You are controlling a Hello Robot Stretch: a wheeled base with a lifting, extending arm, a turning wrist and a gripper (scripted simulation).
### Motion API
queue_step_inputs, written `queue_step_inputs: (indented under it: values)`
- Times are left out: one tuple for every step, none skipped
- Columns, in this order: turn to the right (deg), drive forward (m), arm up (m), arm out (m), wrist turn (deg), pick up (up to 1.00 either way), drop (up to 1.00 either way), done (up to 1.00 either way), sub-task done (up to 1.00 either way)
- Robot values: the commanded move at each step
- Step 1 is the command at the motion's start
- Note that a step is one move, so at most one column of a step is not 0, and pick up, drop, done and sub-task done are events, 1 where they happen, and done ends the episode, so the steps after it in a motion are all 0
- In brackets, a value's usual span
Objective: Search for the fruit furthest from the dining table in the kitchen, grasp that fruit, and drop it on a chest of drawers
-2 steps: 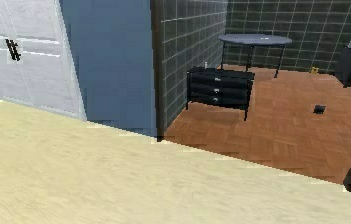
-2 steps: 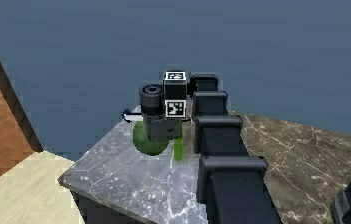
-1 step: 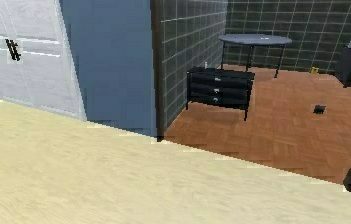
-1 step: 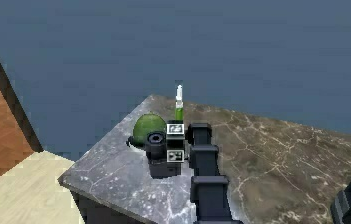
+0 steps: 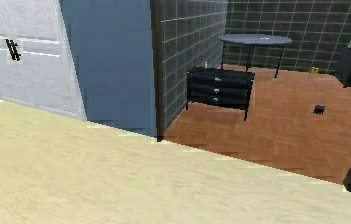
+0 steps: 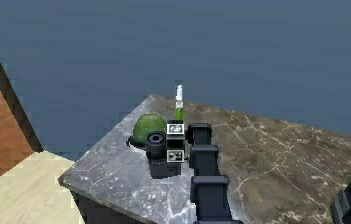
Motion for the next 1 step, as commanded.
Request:
queue_step_inputs:
  values:
    - [0.0, 0.00, 0.10, 0.00, 0.0, 0.00, 0.00, 0.00, 0.00]
